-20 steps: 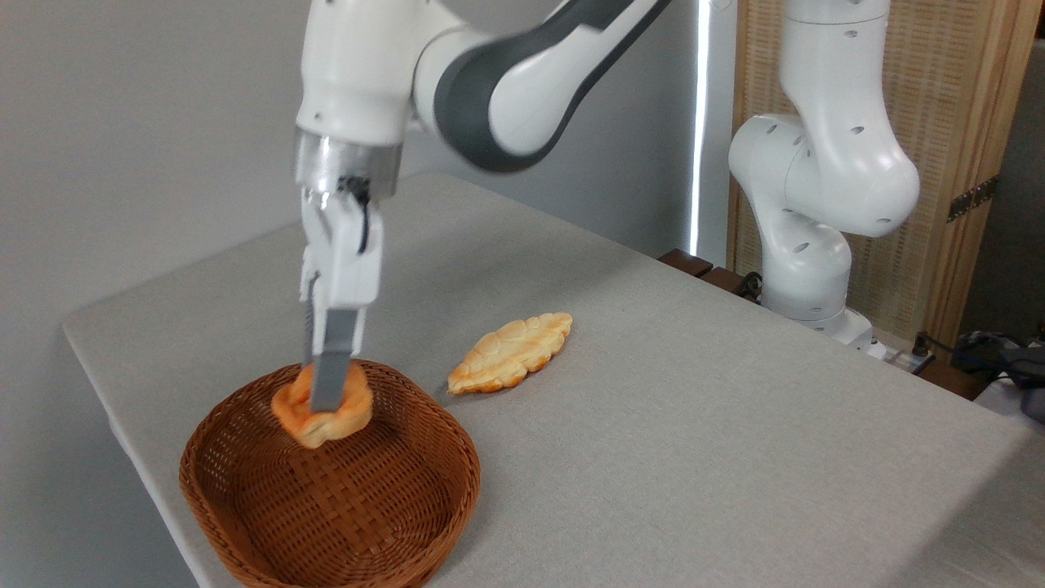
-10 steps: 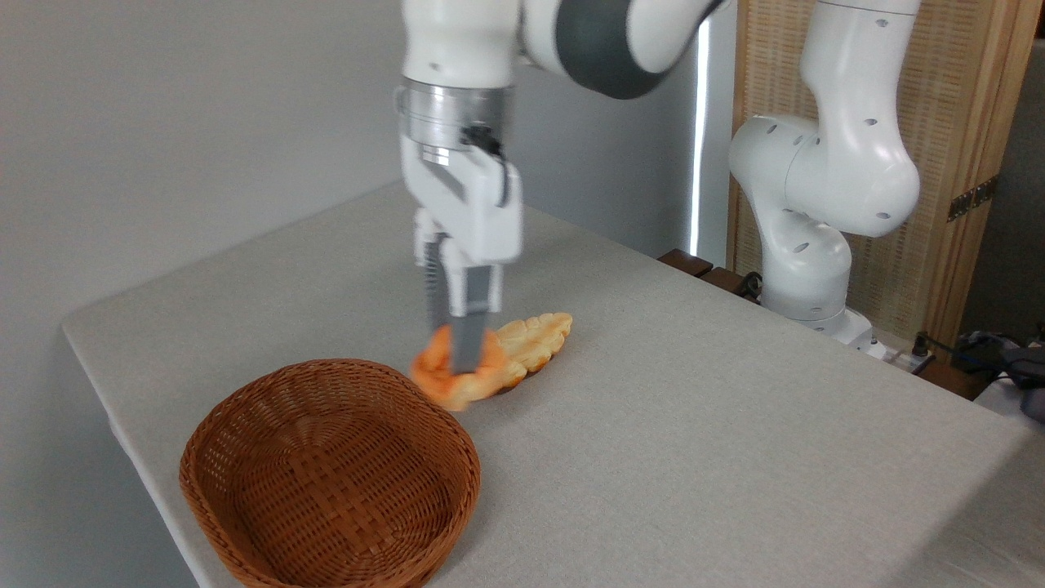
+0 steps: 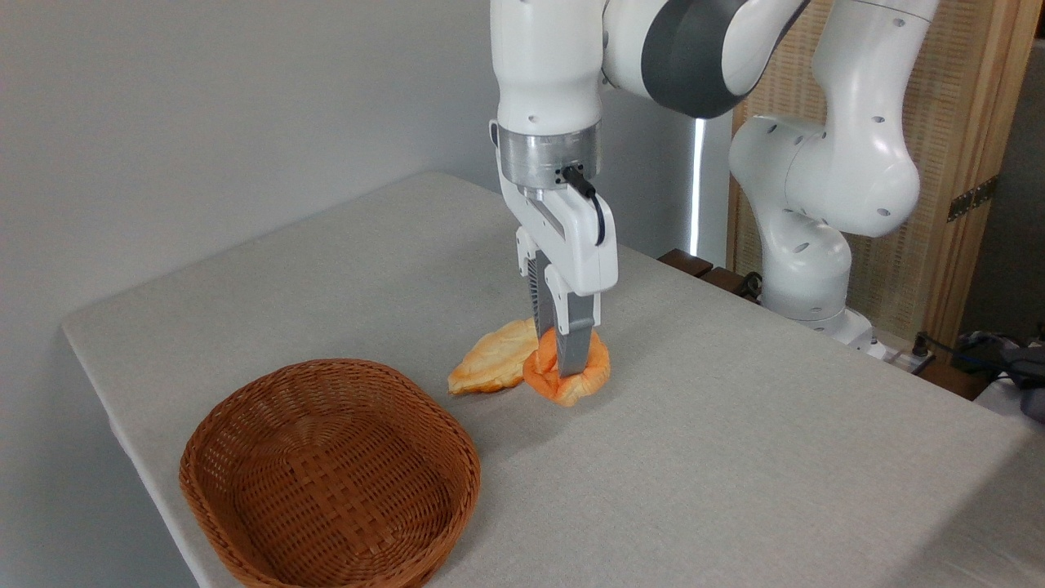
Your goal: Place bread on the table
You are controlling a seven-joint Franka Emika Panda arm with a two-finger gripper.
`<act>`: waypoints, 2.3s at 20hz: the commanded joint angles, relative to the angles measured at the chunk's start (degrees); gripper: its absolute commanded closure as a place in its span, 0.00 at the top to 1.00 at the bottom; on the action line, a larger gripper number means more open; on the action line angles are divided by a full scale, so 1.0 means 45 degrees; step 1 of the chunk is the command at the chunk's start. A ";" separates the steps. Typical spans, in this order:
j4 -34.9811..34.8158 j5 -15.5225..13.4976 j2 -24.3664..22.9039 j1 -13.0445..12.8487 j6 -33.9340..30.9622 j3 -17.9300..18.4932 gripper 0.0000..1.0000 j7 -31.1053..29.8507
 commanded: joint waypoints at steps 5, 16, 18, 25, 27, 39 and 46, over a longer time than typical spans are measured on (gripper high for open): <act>-0.0869 -0.0075 0.0168 -0.0336 -0.0102 0.0118 0.52 0.0277; -0.0851 -0.0055 0.0285 -0.0512 0.0171 0.0118 0.94 0.0277; -0.0851 -0.0036 0.0285 -0.0512 0.0191 0.0118 1.00 0.0257; -0.0773 -0.0055 0.0285 -0.0512 0.0211 0.0118 1.00 0.0160; -0.0754 -0.0055 0.0285 -0.0512 0.0191 0.0118 1.00 0.0101; 0.4610 -0.0679 0.2469 -0.0532 -0.2226 -0.0155 1.00 -0.3021; 0.7249 -0.0816 0.3896 -0.0298 -0.3497 -0.0779 1.00 -0.4448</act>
